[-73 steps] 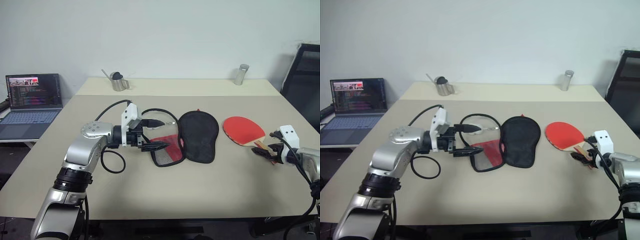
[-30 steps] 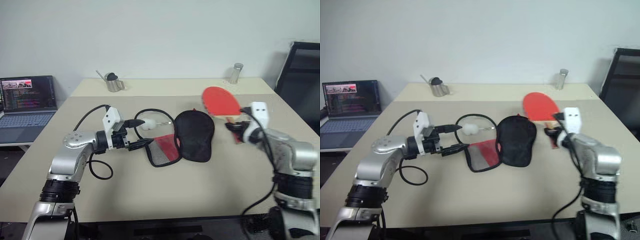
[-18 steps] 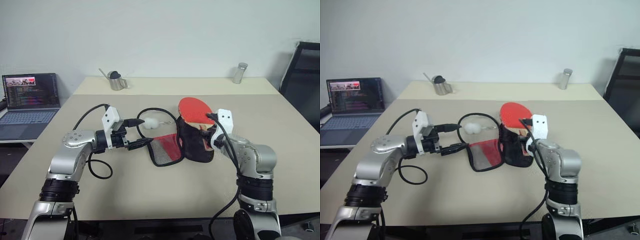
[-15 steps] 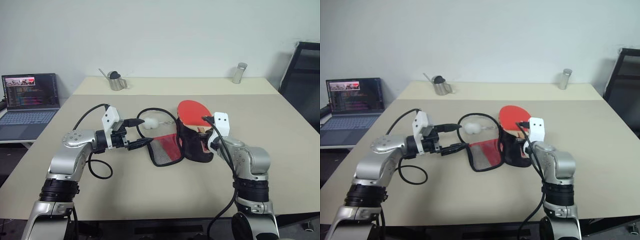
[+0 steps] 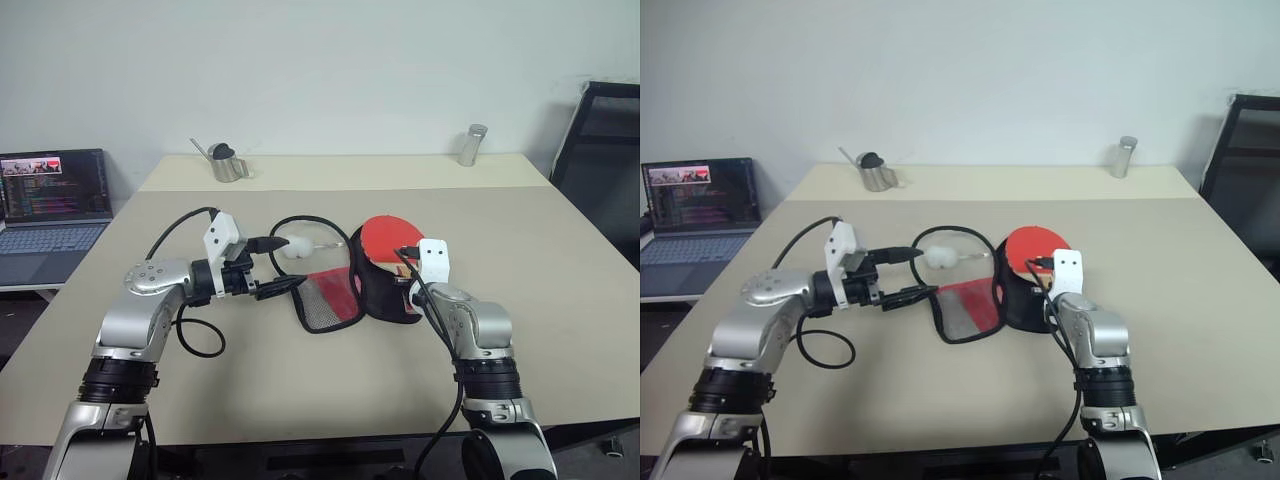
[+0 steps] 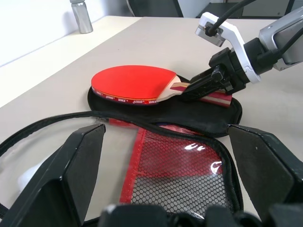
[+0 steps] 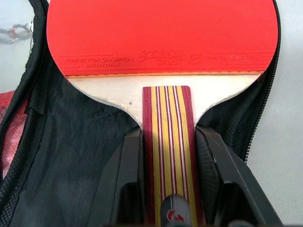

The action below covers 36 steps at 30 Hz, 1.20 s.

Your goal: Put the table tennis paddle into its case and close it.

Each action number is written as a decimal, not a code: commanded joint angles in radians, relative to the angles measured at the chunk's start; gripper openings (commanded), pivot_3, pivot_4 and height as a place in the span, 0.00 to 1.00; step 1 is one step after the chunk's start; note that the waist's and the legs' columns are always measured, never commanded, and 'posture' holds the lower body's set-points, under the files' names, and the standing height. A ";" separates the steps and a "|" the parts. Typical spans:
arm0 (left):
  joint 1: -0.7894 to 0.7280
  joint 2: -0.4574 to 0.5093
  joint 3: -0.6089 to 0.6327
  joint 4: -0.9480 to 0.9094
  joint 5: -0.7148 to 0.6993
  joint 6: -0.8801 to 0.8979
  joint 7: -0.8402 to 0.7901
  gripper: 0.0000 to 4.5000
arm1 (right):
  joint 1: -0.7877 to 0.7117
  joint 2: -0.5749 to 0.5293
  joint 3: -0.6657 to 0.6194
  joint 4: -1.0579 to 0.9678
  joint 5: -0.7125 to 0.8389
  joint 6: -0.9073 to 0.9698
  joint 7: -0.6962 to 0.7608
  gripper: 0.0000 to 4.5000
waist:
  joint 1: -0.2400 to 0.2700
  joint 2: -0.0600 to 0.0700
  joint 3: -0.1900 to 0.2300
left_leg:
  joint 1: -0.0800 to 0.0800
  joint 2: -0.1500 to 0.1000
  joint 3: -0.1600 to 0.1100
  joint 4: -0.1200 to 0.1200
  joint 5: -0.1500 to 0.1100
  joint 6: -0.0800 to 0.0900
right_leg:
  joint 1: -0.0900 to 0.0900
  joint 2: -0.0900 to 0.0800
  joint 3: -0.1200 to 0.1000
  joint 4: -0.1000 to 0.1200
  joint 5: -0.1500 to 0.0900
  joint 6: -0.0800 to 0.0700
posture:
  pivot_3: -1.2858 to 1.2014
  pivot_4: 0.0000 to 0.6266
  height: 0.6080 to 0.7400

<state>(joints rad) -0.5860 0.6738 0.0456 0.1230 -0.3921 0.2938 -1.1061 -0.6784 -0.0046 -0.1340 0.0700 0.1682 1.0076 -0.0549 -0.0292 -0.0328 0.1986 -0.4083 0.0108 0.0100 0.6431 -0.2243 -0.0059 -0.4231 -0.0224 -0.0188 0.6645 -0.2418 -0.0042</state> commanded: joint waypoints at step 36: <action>-0.022 -0.027 0.007 0.005 0.017 -0.049 0.024 1.00 | 0.130 -0.048 0.148 -0.257 -0.001 0.048 0.083 0.99 | -0.001 -0.001 -0.001 | 0.000 0.000 -0.001 0.000 0.000 0.000 | 0.000 0.000 0.000 0.000 -0.001 0.002 | 0.52 0.24 1.00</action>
<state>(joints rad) -0.5905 0.6490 0.0448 0.1343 -0.3732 0.2597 -1.0815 -0.5511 -0.0505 -0.0058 -0.1892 0.1773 1.1088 0.0203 -0.0303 -0.0339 0.1979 -0.4080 0.0112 0.0096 0.6433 -0.2243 -0.0058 -0.4229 -0.0220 -0.0191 0.6646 -0.2437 -0.0010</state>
